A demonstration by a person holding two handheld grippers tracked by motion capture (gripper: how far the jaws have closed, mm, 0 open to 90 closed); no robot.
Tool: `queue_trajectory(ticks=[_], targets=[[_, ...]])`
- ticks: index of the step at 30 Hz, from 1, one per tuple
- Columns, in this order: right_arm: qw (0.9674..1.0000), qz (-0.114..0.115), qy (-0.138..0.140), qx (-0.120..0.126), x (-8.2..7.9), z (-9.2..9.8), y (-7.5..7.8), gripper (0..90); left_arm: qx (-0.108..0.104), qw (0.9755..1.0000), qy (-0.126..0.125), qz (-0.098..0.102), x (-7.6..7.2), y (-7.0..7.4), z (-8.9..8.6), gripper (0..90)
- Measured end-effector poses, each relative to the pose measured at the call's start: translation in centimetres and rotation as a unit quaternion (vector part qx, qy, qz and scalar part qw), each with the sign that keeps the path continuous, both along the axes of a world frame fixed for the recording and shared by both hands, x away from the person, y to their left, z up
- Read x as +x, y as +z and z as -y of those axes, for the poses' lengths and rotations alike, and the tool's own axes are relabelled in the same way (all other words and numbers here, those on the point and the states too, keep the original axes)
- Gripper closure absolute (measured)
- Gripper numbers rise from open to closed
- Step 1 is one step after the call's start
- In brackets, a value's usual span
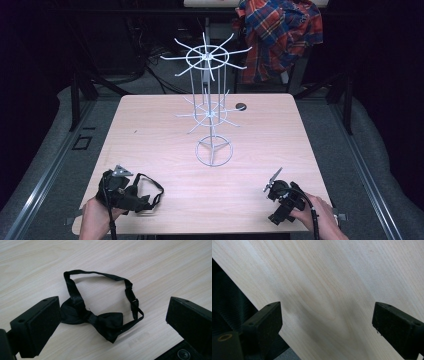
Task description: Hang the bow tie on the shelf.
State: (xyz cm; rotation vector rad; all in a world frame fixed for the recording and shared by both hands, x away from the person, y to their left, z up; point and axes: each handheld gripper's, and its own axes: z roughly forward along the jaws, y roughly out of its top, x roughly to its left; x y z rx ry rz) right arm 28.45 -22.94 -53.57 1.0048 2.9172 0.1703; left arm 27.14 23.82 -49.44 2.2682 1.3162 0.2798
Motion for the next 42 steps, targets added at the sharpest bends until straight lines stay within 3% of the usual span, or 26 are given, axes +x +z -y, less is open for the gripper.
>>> queue_trajectory(ticks=[6, 11, 14, 15, 17, 19, 22, 31, 37, 38, 40, 42], targets=[[1.0000, 0.002, 0.003, 0.000, -0.1, -0.2, 0.0, 8.9, 0.009, 1.0000, 0.001, 0.003, 0.2, -0.3, 0.5, 0.0], [1.0000, -0.006, 0.004, -0.005, 0.2, 0.0, -0.2, 9.0, 0.010, 0.9998, -0.010, -0.012, 0.9, -1.1, 1.3, 0.0], [0.9999, -0.003, 0.009, -0.010, 0.1, -0.3, 0.0, 9.0, -0.014, 0.9993, -0.016, -0.031, 1.1, -1.7, 1.5, 0.0], [1.0000, -0.002, 0.002, -0.001, 0.0, -0.4, -0.1, 9.0, -0.022, 0.9989, -0.017, -0.038, 1.1, -2.0, 1.6, 0.0], [1.0000, -0.005, 0.004, -0.005, 0.0, -0.4, -0.3, 9.0, -0.013, 0.9989, -0.020, -0.041, 1.3, -2.2, 1.8, 0.0], [0.9999, -0.012, 0.005, -0.009, 0.1, -0.3, -0.3, 9.0, 0.010, 0.9988, -0.021, -0.042, 1.7, -2.6, 2.1, 0.0], [0.9999, -0.011, 0.006, -0.010, 0.2, -0.2, -0.3, 9.0, 0.019, 0.9985, -0.022, -0.046, 2.3, -3.0, 2.4, 0.0], [0.9999, -0.011, 0.002, -0.008, 0.2, -0.4, -0.5, 9.0, 0.023, 0.9972, -0.014, -0.070, 3.5, -4.1, 3.0, 0.0], [0.9999, -0.012, 0.001, -0.006, 0.2, -0.4, -0.5, 9.0, 0.055, 0.9944, -0.028, -0.086, 3.7, -4.5, 3.9, 0.1], [0.9999, -0.012, 0.002, -0.006, 0.2, -0.4, -0.5, 9.0, 0.051, 0.9938, -0.039, -0.092, 3.7, -4.5, 3.9, 2.2], [0.9999, -0.012, 0.001, -0.006, 0.2, -0.4, -0.5, 9.1, 0.041, 0.9930, -0.049, -0.099, 3.6, -4.6, 4.1, 16.0], [0.9999, -0.012, 0.002, -0.007, 0.2, -0.4, -0.5, 9.1, 0.040, 0.9929, -0.055, -0.098, 3.5, -4.5, 4.2, 21.1]])
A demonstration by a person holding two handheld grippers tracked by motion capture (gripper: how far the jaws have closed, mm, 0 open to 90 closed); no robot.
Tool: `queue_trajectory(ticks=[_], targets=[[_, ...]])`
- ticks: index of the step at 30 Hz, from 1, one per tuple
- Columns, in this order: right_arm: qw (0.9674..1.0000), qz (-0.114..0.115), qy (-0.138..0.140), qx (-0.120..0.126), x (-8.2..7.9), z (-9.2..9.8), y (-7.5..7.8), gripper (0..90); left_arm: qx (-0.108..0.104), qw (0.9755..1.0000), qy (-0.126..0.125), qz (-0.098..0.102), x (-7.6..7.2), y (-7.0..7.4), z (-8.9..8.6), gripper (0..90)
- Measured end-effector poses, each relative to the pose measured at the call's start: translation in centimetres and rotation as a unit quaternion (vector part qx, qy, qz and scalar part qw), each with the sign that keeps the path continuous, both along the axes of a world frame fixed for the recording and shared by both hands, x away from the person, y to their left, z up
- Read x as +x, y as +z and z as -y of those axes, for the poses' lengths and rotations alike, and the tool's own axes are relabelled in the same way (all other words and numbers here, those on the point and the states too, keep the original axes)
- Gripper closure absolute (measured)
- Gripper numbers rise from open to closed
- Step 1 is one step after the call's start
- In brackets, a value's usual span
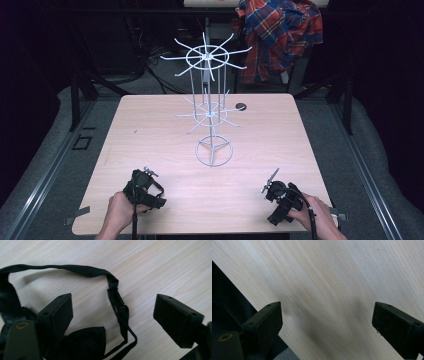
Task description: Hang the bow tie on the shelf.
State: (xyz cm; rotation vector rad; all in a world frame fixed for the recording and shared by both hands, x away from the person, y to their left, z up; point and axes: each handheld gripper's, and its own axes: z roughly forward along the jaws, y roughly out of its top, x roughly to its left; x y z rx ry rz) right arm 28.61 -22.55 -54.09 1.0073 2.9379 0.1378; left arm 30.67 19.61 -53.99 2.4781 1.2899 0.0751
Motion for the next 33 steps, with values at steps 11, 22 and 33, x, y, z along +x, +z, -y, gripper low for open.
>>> queue_trajectory(ticks=[11, 22, 33], targets=[[1.0000, 0.000, 0.000, -0.003, 0.0, 0.0, 0.1, 9.2, 0.010, 0.9998, -0.009, -0.014, 0.0, -0.3, 0.0, 57.5], [0.9999, 0.005, 0.008, -0.008, 0.0, 0.0, 0.2, 9.3, 0.017, 0.9998, -0.011, -0.008, -0.3, 0.0, -0.1, 84.8], [1.0000, 0.008, 0.003, -0.002, -0.1, 0.0, 0.1, 9.3, -0.004, 0.9998, -0.001, 0.020, -0.4, 1.0, -0.9, 86.0]])
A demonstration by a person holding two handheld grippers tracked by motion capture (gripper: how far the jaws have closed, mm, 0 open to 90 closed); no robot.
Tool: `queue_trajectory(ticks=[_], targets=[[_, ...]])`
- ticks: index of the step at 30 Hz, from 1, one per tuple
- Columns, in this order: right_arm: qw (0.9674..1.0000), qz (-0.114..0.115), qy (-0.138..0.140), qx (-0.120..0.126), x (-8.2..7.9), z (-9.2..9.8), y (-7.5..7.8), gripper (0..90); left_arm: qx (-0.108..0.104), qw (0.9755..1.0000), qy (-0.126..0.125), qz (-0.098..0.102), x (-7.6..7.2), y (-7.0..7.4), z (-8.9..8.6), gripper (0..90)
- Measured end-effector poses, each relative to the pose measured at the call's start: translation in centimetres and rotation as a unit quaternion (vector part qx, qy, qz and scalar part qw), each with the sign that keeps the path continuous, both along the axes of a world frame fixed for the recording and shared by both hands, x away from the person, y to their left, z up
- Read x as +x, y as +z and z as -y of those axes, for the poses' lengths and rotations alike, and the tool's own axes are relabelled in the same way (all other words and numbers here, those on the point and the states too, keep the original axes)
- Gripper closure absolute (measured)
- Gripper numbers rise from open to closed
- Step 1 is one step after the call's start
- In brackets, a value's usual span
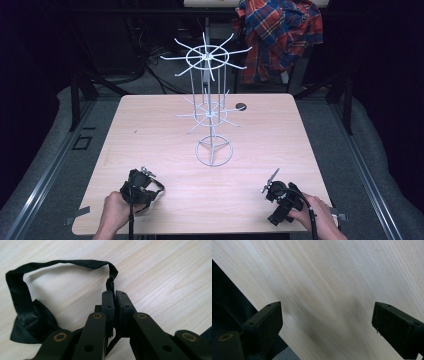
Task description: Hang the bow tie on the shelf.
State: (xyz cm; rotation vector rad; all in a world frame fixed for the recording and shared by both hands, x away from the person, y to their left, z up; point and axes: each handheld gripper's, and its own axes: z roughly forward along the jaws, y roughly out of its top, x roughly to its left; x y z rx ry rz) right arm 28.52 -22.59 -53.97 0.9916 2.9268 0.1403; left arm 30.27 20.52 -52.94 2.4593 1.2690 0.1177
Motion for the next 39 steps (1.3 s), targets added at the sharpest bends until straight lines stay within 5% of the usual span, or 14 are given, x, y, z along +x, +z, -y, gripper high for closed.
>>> queue_trajectory(ticks=[12, 23, 39], targets=[[1.0000, 0.001, 0.000, 0.002, -0.1, 0.0, 0.1, 9.3, -0.036, 0.9970, 0.042, 0.054, -0.5, 2.1, -2.3, 86.1], [1.0000, 0.001, 0.000, 0.002, 0.0, 0.0, 0.0, 9.3, -0.070, 0.9875, 0.085, 0.113, -1.2, 4.2, -4.4, 86.4], [1.0000, 0.001, -0.001, 0.002, 0.0, 0.0, 0.0, 9.3, -0.107, 0.9770, 0.096, 0.157, -2.0, 6.1, -5.2, 86.4]])
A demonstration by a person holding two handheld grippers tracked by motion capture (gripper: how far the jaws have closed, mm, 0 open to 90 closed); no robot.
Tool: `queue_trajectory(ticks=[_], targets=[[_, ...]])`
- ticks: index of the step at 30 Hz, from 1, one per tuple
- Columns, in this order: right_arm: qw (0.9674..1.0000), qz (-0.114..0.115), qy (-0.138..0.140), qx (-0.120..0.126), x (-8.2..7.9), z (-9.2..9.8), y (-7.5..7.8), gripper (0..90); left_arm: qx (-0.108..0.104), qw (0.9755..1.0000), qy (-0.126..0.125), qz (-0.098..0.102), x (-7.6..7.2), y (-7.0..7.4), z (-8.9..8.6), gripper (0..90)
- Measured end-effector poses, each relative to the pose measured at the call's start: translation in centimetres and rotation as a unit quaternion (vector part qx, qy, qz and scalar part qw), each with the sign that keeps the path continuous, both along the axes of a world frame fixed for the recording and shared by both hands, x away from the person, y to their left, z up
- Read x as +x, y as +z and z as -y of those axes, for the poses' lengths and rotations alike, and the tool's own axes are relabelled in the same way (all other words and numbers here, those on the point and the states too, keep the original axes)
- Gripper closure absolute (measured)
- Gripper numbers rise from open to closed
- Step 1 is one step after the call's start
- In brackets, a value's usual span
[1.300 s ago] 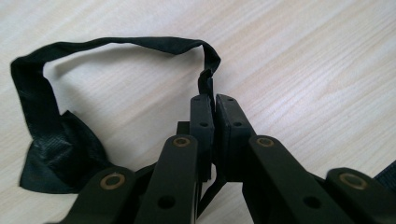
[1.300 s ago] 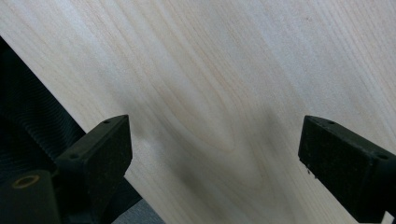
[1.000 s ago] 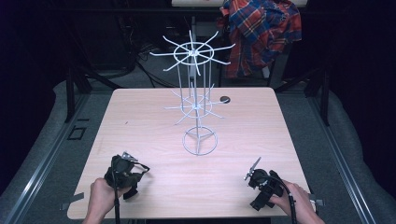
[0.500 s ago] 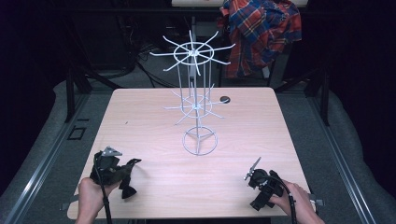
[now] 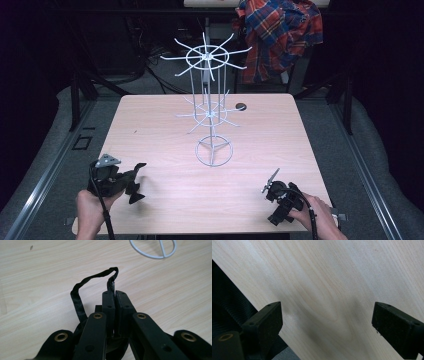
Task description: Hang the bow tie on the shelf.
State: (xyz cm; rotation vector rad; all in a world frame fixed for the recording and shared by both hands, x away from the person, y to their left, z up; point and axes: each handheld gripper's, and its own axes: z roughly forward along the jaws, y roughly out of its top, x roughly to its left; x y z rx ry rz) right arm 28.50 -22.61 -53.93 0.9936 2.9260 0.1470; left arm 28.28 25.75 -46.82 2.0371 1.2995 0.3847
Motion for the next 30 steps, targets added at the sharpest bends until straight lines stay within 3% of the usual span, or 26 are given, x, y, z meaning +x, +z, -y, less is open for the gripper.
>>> queue_trajectory(ticks=[18, 30], targets=[[1.0000, -0.001, 0.000, -0.001, 0.0, 0.0, 0.0, 9.3, -0.022, 0.9991, -0.023, 0.028, -0.1, 1.3, 1.3, 86.4], [1.0000, 0.000, 0.001, 0.000, 0.0, 0.0, -0.1, 9.3, -0.034, 0.9981, -0.023, 0.046, 0.1, 1.9, 1.9, 86.4]])
